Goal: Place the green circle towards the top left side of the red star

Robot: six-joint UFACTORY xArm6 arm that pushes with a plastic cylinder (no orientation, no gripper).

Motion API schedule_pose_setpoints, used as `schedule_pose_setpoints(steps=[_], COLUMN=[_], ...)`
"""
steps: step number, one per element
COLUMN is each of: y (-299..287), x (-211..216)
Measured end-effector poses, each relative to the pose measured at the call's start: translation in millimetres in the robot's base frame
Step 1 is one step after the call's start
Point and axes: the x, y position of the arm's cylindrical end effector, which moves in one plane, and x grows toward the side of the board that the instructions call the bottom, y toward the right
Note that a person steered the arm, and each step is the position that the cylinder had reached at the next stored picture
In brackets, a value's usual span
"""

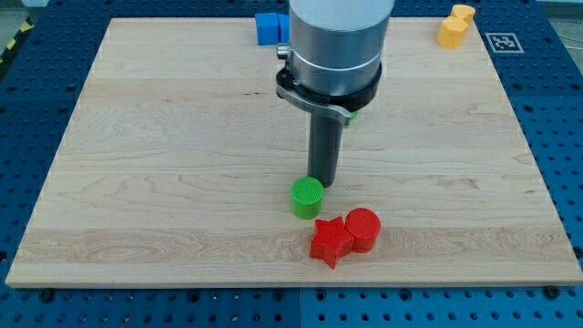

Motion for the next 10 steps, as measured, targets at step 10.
schedule_pose_setpoints(steps=[10], y=[-26], x=[17])
